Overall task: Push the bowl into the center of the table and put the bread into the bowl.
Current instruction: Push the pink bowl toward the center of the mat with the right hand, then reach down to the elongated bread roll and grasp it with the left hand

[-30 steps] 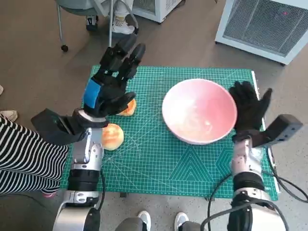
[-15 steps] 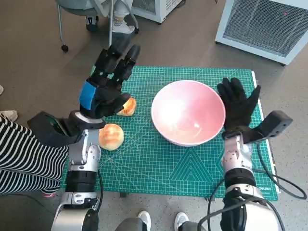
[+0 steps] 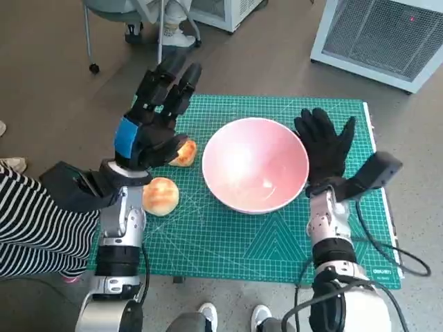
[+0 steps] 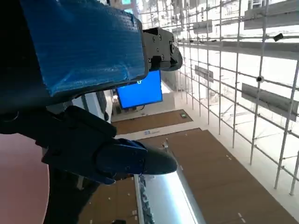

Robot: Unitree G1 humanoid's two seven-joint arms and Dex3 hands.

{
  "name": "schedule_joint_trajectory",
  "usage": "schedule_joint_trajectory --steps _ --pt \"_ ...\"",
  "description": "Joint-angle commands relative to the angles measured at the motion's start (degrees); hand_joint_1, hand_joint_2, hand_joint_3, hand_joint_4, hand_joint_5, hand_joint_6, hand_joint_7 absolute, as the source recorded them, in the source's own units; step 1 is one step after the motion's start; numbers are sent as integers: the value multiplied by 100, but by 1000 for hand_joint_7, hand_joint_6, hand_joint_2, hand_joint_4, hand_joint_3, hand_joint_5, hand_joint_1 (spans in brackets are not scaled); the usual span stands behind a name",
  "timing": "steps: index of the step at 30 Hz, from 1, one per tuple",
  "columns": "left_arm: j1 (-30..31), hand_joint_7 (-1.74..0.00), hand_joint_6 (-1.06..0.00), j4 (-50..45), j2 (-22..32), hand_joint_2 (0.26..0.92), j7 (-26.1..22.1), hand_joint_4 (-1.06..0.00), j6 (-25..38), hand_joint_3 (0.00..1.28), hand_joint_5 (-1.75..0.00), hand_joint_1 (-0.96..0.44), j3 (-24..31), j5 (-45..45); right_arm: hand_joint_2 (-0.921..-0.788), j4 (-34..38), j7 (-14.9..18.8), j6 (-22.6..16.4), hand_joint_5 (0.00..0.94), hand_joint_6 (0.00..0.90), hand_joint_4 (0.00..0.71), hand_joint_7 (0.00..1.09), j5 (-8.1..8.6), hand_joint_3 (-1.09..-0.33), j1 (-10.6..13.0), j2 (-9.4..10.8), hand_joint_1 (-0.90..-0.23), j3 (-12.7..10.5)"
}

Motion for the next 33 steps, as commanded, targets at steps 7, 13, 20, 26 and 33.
schedule_joint_trajectory --steps 7,13,20,26,33 --pt "79 -338 -10 -134 9 921 76 -97 -40 264 -1 -629 -119 114 -921 -751 -478 -827 13 137 138 185 -775 -850 451 -459 -617 582" --pt "70 -339 -11 -143 10 921 113 -96 -37 269 0 -628 -154 135 -921 -1061 -529 -889 12 139 141 185 -813 -849 558 -477 -618 676" --pt "-83 -401 0 -554 -153 921 287 -101 392 311 -5 -641 -441 216 -921 -3891 -220 -924 18 179 167 211 -769 -777 1463 -479 -662 1107" --pt "-161 -420 1 -693 -214 921 255 -109 562 318 -9 -632 -555 130 -921 -4992 -134 -647 17 187 179 225 -664 -723 1850 -497 -707 1294" --pt "-225 -438 1 -783 -250 920 151 -105 711 285 -7 -606 -557 -26 -921 -5987 -71 -290 16 193 187 239 -560 -684 2184 -517 -752 1460"
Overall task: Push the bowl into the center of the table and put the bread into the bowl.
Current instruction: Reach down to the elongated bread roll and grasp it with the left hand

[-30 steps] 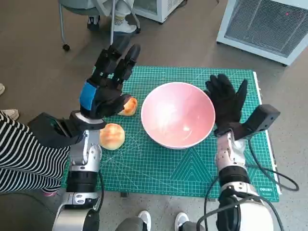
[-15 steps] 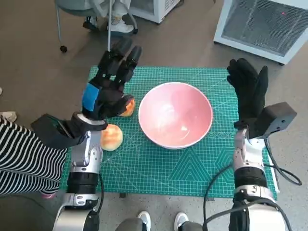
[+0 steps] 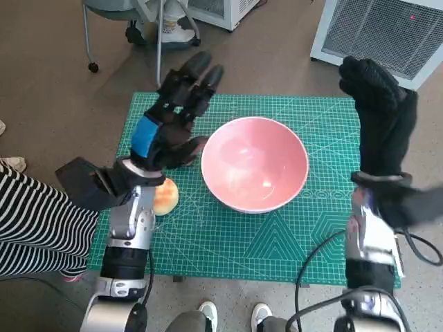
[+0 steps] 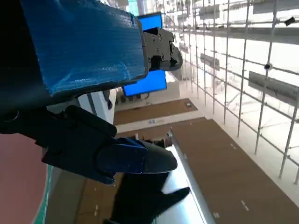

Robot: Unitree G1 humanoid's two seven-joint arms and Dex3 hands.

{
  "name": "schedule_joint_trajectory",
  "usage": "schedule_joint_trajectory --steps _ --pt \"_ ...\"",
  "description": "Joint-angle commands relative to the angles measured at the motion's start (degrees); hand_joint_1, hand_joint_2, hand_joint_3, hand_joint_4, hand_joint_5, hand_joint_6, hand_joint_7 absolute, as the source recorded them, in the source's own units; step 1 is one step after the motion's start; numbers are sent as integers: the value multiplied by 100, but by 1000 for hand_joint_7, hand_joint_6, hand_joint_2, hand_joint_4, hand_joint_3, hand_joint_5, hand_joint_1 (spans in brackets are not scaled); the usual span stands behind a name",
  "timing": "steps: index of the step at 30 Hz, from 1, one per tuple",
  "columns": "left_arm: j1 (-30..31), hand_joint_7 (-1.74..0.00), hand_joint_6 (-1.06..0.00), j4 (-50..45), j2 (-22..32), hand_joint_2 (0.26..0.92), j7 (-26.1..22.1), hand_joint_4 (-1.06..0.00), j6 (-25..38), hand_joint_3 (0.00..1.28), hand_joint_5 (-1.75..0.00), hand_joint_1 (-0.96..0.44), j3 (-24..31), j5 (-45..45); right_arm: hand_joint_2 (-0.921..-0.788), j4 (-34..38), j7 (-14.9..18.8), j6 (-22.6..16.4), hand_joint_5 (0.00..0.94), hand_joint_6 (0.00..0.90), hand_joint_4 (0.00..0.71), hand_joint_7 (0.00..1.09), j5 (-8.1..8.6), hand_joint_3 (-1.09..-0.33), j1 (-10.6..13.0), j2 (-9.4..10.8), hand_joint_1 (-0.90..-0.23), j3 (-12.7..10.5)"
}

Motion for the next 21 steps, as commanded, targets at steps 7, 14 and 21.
schedule_joint_trajectory --steps 7,14,21 --pt "-273 -451 1 -177 36 921 -167 -105 72 267 -7 -607 8 -131 -921 -1073 81 529 19 202 202 252 98 -678 550 -46 -763 234" --pt "-383 -445 1 5 465 919 -108 -102 -398 256 -6 -610 87 382 -921 -1176 71 541 21 202 215 260 49 -677 588 -60 -748 263" --pt "-746 -363 1 803 1455 917 261 -90 -1267 162 -2 -598 34 1706 -921 -1205 58 531 21 202 226 268 49 -677 606 -50 -743 276"
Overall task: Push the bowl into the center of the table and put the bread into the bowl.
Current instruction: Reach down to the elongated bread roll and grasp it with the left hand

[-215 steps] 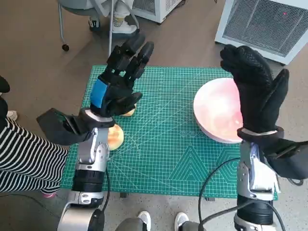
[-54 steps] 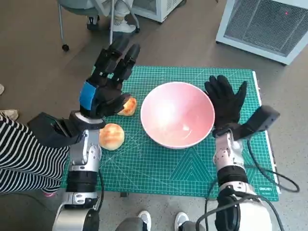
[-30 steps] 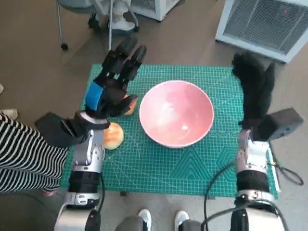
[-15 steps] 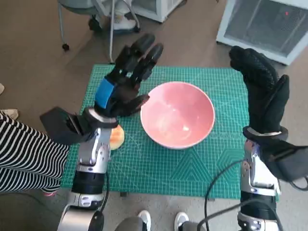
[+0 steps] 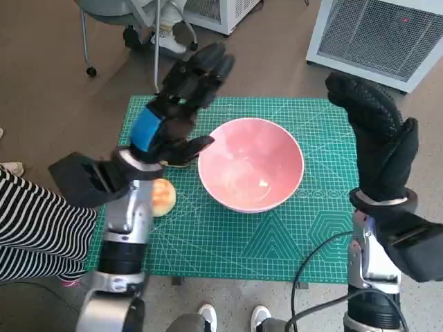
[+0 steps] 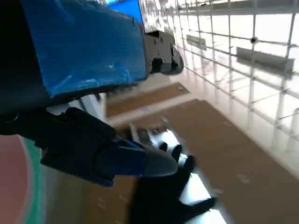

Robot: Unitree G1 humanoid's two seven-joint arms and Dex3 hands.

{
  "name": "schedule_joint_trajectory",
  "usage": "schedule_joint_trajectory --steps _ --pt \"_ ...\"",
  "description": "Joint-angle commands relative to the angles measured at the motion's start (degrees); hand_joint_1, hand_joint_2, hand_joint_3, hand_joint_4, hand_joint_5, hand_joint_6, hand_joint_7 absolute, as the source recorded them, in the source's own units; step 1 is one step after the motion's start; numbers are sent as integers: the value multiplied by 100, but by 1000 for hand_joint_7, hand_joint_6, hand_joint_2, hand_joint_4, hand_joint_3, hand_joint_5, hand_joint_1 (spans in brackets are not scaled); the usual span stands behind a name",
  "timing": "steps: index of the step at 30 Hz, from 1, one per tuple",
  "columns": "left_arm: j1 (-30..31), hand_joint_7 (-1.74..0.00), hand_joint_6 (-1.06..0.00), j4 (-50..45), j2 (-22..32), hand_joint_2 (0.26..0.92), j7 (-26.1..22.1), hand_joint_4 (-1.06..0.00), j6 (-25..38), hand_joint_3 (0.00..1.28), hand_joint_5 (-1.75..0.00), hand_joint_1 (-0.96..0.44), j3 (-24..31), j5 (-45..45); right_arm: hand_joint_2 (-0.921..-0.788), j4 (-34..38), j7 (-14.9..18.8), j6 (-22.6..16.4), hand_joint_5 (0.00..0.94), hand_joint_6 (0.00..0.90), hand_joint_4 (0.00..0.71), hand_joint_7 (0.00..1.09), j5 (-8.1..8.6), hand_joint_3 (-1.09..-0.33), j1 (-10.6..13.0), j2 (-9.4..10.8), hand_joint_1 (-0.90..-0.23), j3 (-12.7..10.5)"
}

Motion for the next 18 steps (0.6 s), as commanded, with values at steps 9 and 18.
schedule_joint_trajectory --steps 9,18 --pt "-1350 -284 -6 1847 1950 811 247 -61 -203 38 0 -414 -734 2352 -921 1 -13 83 22 210 240 280 -14 -671 126 -8 -753 35" --pt "-2239 -92 -107 3085 2229 778 86 -34 218 2 0 -307 -1409 3086 -921 96 -24 67 19 212 245 289 7 -663 108 26 -754 33"
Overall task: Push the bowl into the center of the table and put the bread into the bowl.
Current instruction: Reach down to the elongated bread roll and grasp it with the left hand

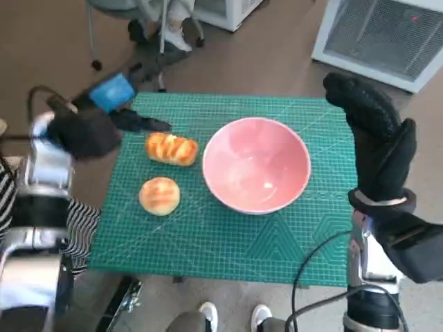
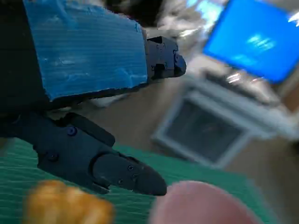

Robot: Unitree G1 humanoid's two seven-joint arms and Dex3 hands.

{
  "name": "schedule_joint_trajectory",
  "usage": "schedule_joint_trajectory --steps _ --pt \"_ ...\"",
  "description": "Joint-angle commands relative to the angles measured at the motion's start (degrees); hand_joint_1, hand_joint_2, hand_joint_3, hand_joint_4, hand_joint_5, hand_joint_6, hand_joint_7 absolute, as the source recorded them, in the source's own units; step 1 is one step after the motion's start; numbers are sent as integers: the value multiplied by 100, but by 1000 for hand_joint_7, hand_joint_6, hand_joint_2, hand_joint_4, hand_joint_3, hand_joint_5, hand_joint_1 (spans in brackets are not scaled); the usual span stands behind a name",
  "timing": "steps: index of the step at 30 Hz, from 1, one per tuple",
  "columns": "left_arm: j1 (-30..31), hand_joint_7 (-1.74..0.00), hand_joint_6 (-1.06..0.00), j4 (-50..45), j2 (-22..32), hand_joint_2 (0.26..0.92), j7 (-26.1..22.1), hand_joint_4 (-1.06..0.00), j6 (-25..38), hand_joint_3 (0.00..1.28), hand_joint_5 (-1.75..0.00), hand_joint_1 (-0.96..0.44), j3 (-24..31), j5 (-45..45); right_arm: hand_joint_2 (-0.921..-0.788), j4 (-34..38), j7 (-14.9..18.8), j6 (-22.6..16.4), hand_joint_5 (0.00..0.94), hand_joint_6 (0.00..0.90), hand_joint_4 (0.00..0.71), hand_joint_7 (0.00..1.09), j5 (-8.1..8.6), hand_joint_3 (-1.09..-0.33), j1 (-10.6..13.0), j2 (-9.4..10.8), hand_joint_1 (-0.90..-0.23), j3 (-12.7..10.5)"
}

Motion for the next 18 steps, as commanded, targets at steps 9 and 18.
schedule_joint_trajectory --steps 9,18 --pt "-968 -46 -153 1685 -142 759 -96 -40 136 0 -5 -127 -829 706 -921 133 -21 62 16 210 247 295 46 -663 102 22 -743 -19" --pt "-1193 -34 -197 2124 -416 757 247 -79 433 1 -10 69 -1453 1330 -921 78 -46 105 13 209 249 299 83 -663 148 37 -735 -26"
